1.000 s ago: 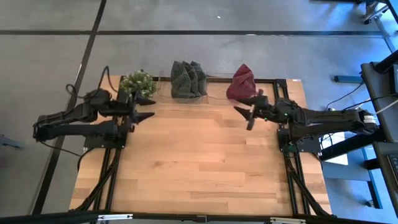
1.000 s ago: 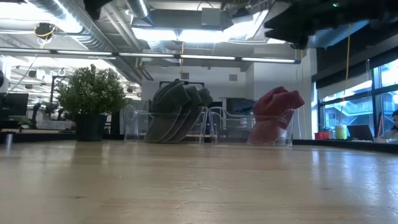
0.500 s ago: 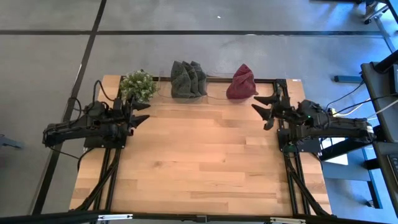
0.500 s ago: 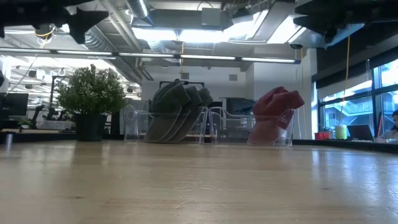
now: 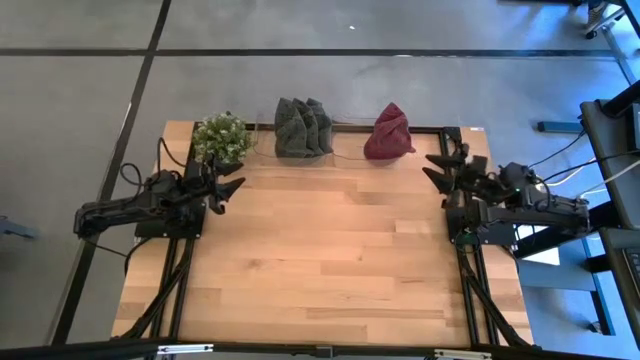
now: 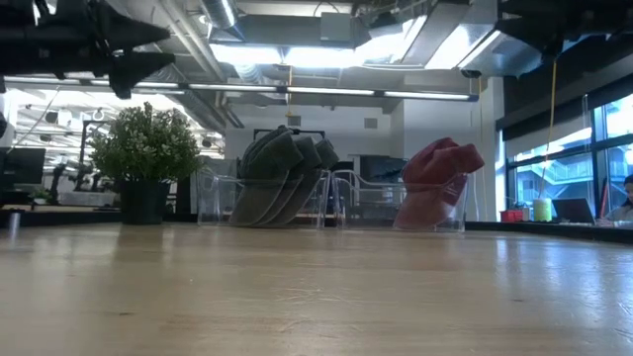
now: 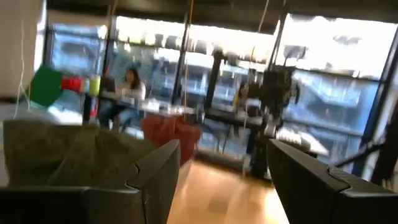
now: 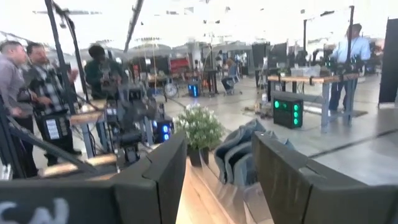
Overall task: Pick & Place hat
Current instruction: Return to Home Position
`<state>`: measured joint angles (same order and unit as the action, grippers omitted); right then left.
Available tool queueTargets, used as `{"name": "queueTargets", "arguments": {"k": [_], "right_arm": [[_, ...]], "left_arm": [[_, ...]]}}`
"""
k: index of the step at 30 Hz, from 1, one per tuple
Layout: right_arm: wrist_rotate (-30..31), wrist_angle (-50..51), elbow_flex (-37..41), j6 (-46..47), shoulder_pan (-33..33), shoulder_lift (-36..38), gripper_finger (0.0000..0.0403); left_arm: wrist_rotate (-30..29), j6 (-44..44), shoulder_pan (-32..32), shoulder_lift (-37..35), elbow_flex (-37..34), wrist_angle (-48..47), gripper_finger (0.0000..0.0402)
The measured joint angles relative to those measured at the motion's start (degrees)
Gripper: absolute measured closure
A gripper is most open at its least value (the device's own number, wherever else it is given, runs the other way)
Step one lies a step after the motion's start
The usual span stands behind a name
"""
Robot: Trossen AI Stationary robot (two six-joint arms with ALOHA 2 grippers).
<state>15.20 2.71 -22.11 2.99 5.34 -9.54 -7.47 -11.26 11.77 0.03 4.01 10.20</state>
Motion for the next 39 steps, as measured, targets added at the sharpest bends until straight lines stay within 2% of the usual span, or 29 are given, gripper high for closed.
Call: {"name": "queueTargets", "arguments": {"k": [4, 7, 18, 29, 39], "right_arm": [[-0.1, 1.7, 0.0, -0.2, 0.0, 4.2, 0.0219], [-0.3, 4.3, 0.0, -0.1, 0.0, 7.0, 0.0219], [-0.3, 10.6, 0.2, -0.4, 0.0, 9.4, 0.0219], [-0.3, -4.2, 10.5, -0.3, 0.0, 9.5, 0.0219], [-0.3, -8.7, 16.5, 1.7, 0.0, 9.4, 0.0219]], "left_arm": [[-0.4, 0.0, 0.0, 0.0, -3.4, 3.8, 0.0168], [-0.6, -0.1, 0.0, 0.0, -3.5, 4.9, 0.0168], [-2.9, -1.0, 0.0, 0.0, -3.5, -1.4, 0.0168], [-2.8, -3.0, 0.0, 0.0, -3.5, -6.5, 0.0168], [-2.9, -1.7, 0.0, 0.0, -3.5, -7.8, 0.0168]]}}
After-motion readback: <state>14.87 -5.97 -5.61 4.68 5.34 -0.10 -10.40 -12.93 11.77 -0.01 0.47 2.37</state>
